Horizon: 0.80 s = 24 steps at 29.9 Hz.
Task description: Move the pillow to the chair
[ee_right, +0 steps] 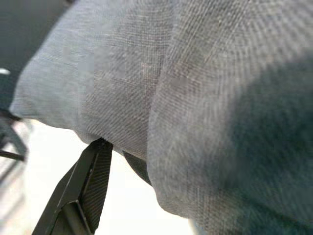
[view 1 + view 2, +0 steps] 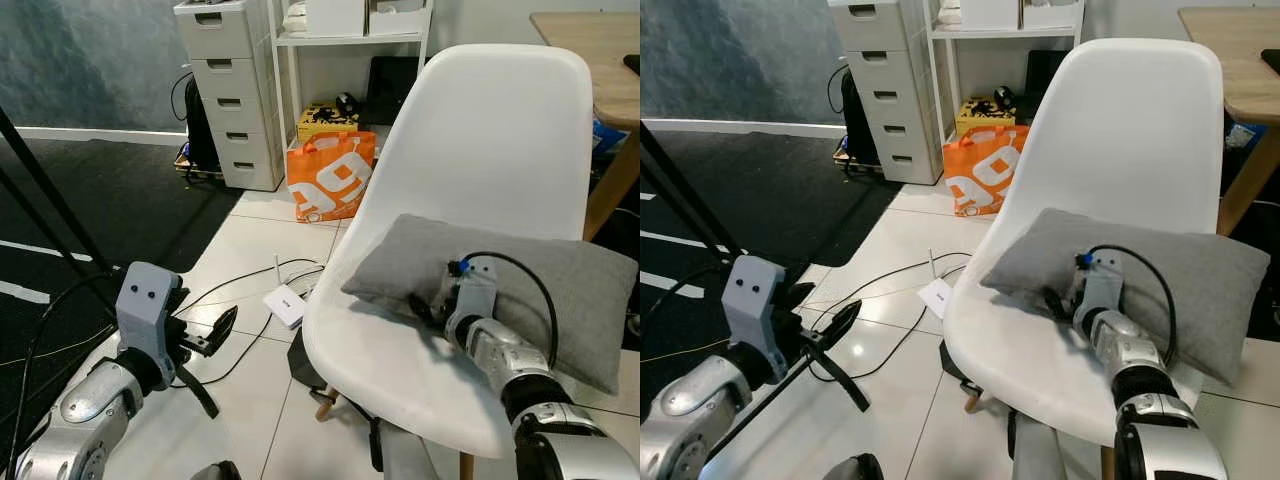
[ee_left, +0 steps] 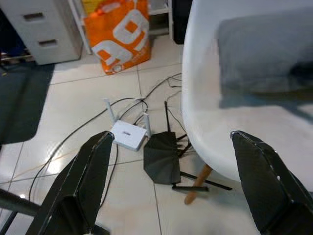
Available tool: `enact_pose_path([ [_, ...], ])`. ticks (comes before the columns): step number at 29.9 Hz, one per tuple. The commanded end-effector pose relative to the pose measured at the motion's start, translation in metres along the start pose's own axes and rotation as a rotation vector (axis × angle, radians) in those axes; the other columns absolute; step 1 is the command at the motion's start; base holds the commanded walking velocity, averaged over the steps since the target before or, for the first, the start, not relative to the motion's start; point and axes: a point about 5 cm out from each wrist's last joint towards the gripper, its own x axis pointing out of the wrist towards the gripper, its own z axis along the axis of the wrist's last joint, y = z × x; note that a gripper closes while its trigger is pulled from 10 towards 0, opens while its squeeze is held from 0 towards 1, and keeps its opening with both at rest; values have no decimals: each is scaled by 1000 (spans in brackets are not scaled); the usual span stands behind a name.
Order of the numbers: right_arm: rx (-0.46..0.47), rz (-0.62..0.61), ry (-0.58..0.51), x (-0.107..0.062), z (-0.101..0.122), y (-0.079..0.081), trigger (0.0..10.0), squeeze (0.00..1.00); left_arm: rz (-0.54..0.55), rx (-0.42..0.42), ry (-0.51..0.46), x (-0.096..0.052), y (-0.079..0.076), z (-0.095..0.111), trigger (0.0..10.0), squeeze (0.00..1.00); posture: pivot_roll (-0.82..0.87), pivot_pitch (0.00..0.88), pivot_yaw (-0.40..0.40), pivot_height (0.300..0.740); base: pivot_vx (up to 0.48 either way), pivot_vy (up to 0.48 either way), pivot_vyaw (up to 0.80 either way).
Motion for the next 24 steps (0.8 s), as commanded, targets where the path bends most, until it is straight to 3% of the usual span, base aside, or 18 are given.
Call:
enact_pose_path([
  [1,52,123,-97,1,25,15,10000,153,27,18,35,-5,16,-1,10000,0,-146,110,80,555,0,0,0],
  [4,70,154,-105,1,26,18,10000,153,36,28,40,-6,19,-1,10000,0,-146,110,80,555,0,0,0],
  [5,118,211,-120,1,26,26,10000,0,91,60,68,-8,31,-3,10000,0,-153,96,71,565,0,0,0],
  [11,136,273,-94,2,19,38,10000,0,125,118,150,-10,39,-13,10000,0,-158,86,65,580,0,0,0],
  [12,123,297,-63,2,12,44,10000,0,111,150,197,-11,40,-20,10000,0,-161,78,60,590,0,0,0],
  [16,114,316,-45,2,7,48,10000,0,104,173,223,-12,41,-22,10000,0,-164,74,58,600,0,0,0],
  [24,-25,468,46,-3,-13,69,10000,0,116,285,274,-13,52,-19,10000,0,-169,63,59,635,0,0,0],
])
